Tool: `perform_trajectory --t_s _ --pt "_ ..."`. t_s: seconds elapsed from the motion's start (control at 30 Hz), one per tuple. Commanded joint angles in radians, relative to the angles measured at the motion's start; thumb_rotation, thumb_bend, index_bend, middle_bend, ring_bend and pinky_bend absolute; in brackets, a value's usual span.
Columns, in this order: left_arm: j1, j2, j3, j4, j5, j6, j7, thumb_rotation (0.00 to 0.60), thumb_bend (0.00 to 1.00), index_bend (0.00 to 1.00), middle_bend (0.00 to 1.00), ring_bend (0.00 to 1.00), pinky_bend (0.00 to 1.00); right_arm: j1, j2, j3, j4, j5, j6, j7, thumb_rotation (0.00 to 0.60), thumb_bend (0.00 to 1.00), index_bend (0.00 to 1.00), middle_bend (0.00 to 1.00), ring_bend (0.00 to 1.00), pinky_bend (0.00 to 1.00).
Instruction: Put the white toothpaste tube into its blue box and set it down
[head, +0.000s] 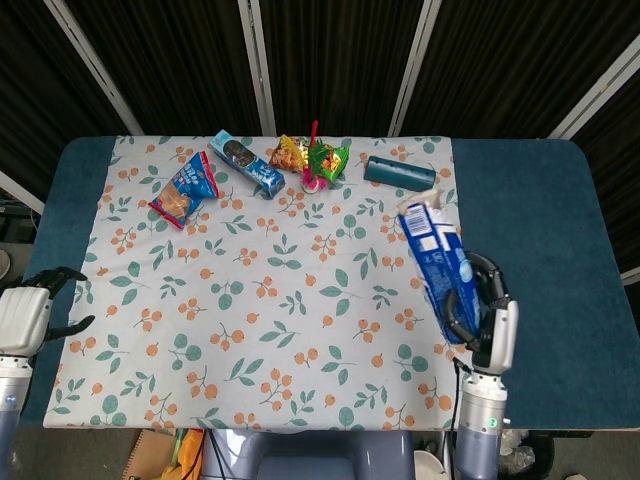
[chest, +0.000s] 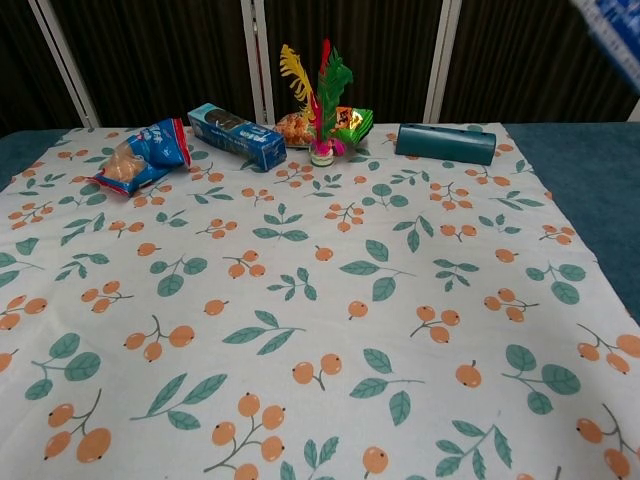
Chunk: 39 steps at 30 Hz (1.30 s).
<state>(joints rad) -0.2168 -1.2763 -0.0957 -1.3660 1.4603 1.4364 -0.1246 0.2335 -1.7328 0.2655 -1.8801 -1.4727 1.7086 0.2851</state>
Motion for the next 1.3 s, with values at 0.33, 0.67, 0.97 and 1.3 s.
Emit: perform_trajectory --t_s 0.33,0.67,0.97,1.3 --pt "0.000 0.000 -0.007 0.001 -0.006 -0.002 -0.015 0.600 0.00 0.36 0.34 0.34 0.46 0.020 -0.049 -0.106 0.223 0.064 -0.161 -0.127 0.600 0.58 0.33 0.53 0.59 0.67" --pt "0.003 -0.004 -0.017 0.005 -0.015 0.007 -0.015 0.600 0.00 0.36 0.34 0.34 0.45 0.034 -0.040 -0.170 0.214 0.146 -0.298 -0.310 0.600 0.58 0.33 0.53 0.59 0.67" --pt "0.006 -0.006 -0.025 0.007 -0.025 0.012 -0.016 0.600 0.00 0.36 0.34 0.34 0.45 0.045 -0.020 -0.196 0.162 0.239 -0.395 -0.435 0.600 0.58 0.24 0.40 0.38 0.45" --pt "0.008 -0.003 -0.027 -0.005 -0.024 0.016 -0.016 0.600 0.00 0.36 0.34 0.34 0.44 0.076 0.030 -0.193 0.091 0.295 -0.457 -0.561 0.600 0.45 0.00 0.12 0.03 0.21"
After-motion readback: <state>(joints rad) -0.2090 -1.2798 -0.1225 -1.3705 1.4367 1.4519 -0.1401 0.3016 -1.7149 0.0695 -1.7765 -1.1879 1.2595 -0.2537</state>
